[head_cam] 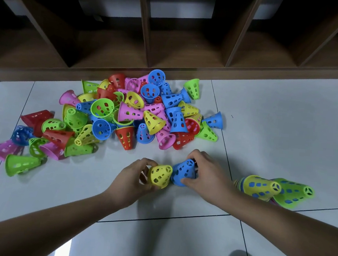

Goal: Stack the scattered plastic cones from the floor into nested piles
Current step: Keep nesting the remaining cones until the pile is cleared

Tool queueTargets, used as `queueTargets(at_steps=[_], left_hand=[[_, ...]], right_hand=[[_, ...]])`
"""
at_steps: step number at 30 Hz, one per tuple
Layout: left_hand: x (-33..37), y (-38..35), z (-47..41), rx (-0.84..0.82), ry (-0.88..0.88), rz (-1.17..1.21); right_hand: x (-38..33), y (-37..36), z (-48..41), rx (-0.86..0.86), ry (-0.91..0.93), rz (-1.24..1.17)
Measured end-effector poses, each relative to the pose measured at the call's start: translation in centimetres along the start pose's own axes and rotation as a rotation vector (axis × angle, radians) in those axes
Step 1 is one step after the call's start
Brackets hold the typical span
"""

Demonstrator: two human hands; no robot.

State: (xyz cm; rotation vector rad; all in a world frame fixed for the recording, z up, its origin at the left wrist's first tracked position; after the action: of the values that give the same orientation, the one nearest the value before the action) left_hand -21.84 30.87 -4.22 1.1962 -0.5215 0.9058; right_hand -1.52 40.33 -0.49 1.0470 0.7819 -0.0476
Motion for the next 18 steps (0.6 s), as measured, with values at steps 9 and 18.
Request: queueTargets(at_steps=[9, 18], left_hand=[[-1.0, 0.5, -1.2, -0.003, -0.016, -0.13], [3.8, 7.6, -4.5, 0.155, -0.225, -0.249]], right_hand=[[-0.1, 0.2, -1.1, -0.071, 0.046, 0.078], [2.3, 5.1, -6.2, 0.018, 0.02, 0.16]])
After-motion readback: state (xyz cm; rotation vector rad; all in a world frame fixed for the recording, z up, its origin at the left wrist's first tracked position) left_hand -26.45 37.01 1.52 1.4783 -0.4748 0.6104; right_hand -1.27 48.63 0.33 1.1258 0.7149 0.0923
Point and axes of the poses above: each hand's wrist, its own z-axis away from the middle knuckle, its own y-axis out of the back of the hand, x = y × z, the point moved 10 cm from there along -z, towards the middle knuckle, and after that the axes turned 5 degrees about y, right-handed, at the moved point
